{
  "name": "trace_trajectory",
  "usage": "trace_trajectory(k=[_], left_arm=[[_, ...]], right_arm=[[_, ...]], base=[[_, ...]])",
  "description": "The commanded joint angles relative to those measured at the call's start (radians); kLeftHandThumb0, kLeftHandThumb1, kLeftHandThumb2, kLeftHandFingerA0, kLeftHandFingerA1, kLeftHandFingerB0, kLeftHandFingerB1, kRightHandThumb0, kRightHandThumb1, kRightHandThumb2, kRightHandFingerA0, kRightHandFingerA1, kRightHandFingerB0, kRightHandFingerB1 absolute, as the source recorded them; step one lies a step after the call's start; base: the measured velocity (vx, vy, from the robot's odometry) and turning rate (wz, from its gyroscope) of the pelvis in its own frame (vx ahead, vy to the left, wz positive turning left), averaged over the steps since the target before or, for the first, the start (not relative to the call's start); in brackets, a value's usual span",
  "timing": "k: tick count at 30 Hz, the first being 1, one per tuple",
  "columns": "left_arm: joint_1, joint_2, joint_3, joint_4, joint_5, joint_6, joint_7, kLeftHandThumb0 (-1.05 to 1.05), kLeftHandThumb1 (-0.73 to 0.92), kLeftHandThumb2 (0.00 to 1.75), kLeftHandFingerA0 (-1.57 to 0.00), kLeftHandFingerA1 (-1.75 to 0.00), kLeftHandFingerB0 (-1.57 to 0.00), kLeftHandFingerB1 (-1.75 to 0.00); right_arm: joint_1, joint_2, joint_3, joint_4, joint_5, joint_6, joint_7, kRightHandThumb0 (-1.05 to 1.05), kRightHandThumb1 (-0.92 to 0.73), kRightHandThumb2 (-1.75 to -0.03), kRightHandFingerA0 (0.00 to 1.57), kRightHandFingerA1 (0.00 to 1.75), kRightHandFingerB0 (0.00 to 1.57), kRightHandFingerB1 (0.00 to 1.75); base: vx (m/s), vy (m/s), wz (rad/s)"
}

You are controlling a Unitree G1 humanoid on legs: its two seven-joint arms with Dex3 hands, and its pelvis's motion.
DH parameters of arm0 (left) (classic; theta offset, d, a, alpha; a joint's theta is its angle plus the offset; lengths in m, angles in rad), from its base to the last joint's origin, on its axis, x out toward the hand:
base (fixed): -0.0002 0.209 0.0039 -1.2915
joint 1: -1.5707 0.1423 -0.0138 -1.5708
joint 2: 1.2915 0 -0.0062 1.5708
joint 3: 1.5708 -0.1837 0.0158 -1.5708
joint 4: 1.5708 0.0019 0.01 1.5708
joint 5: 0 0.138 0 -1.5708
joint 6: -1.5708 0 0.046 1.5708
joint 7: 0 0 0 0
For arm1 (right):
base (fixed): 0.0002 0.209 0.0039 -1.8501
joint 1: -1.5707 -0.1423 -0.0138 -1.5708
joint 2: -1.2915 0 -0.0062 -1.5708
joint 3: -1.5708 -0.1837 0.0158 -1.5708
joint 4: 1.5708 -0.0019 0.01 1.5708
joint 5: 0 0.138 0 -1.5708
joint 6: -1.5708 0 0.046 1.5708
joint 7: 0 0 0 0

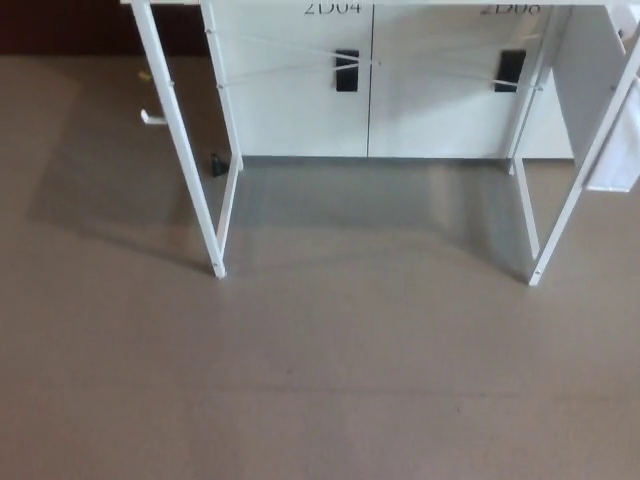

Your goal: The robot walk towards a table in front and uses its left hand to pick up the pot from the base and places it on the table

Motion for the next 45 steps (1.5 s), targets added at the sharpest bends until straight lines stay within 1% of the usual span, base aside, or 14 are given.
trace_trajectory(k=[1,5,6,13,18,25,32,39,45], left_arm=[[-0.005,0.017,0.001,-0.011,0.000,-0.007,0.010,-0.29,0.39,0.58,-0.50,-0.41,-0.38,-0.37],[-0.003,0.017,-0.001,-0.013,0.002,-0.005,0.011,-0.29,0.40,0.58,-0.50,-0.41,-0.38,-0.37],[0.000,0.017,0.000,-0.017,-0.002,-0.010,0.003,-0.30,0.40,0.58,-0.50,-0.41,-0.37,-0.37],[-0.004,0.022,-0.004,-0.011,0.004,-0.008,0.005,-0.32,0.39,0.59,-0.51,-0.42,-0.37,-0.37],[-0.002,0.022,-0.008,-0.019,0.008,-0.004,0.012,-0.31,0.40,0.59,-0.52,-0.41,-0.38,-0.37],[0.002,0.016,0.000,-0.013,-0.002,-0.004,0.007,-0.29,0.40,0.58,-0.52,-0.41,-0.40,-0.37],[0.008,0.019,-0.008,-0.002,0.012,-0.015,0.017,-0.32,0.39,0.59,-0.52,-0.42,-0.39,-0.38],[0.008,0.020,-0.013,0.013,0.012,-0.026,0.020,-0.32,0.40,0.59,-0.51,-0.42,-0.38,-0.37],[0.004,0.020,-0.013,0.019,0.011,-0.034,0.021,-0.32,0.40,0.59,-0.51,-0.42,-0.37,-0.37]], right_arm=[[0.018,-0.013,0.011,-0.032,-0.027,-0.027,-0.017,-0.29,-0.58,-0.57,0.48,0.46,0.30,0.36],[0.018,-0.015,0.013,-0.034,-0.028,-0.022,-0.019,-0.28,-0.58,-0.57,0.49,0.46,0.30,0.36],[0.008,-0.014,0.011,-0.030,-0.014,0.010,-0.006,-0.26,-0.58,-0.57,0.48,0.44,0.30,0.35],[-0.001,-0.017,0.011,-0.016,-0.008,0.008,0.008,-0.28,-0.59,-0.57,0.47,0.44,0.30,0.35],[-0.008,-0.022,0.016,0.001,-0.020,-0.006,0.007,-0.28,-0.59,-0.57,0.49,0.44,0.31,0.36],[-0.008,-0.021,0.018,0.008,-0.014,0.008,0.013,-0.28,-0.59,-0.57,0.48,0.44,0.34,0.36],[-0.007,-0.022,0.026,0.017,-0.033,-0.016,-0.005,-0.29,-0.58,-0.57,0.50,0.45,0.35,0.37],[-0.006,-0.021,0.024,0.011,-0.025,-0.002,0.005,-0.29,-0.58,-0.57,0.48,0.43,0.35,0.37],[-0.010,-0.021,0.024,0.017,-0.023,-0.012,0.007,-0.29,-0.57,-0.57,0.48,0.45,0.36,0.38]], base=[[0.25,0.128,-0.22],[0.37,0.169,-0.12],[0.42,0.286,-0.15],[0.32,0.162,-0.04],[0.29,-0.024,0.15],[0.35,-0.074,0.15],[0.14,0.041,-0.11],[0.17,0.216,-0.07],[0.10,0.034,0.04]])
